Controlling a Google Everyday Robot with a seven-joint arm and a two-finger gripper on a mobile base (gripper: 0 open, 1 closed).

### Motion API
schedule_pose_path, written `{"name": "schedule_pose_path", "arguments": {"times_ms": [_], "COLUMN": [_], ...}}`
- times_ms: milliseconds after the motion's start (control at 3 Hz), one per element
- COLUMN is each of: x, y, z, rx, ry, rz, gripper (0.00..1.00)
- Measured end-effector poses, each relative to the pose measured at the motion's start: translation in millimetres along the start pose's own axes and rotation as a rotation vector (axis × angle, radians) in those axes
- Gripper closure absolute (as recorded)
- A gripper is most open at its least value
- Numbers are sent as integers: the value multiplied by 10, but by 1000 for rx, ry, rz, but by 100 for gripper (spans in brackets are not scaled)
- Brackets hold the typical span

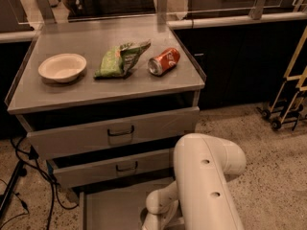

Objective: Open bottom drawer

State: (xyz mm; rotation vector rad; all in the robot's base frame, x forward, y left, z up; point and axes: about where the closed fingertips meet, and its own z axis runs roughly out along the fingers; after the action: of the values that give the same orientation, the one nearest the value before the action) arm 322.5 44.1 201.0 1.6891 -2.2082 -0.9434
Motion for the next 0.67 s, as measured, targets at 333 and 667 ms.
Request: {"name": "schedule_pose_path", "arguments": {"times_ms": [333, 667], "x": [273, 237], "y": [302, 318], "z": [-37, -116], "rx": [-39, -34], "ry": [8, 4], "rz": [20, -16], "gripper": [0, 0]}}
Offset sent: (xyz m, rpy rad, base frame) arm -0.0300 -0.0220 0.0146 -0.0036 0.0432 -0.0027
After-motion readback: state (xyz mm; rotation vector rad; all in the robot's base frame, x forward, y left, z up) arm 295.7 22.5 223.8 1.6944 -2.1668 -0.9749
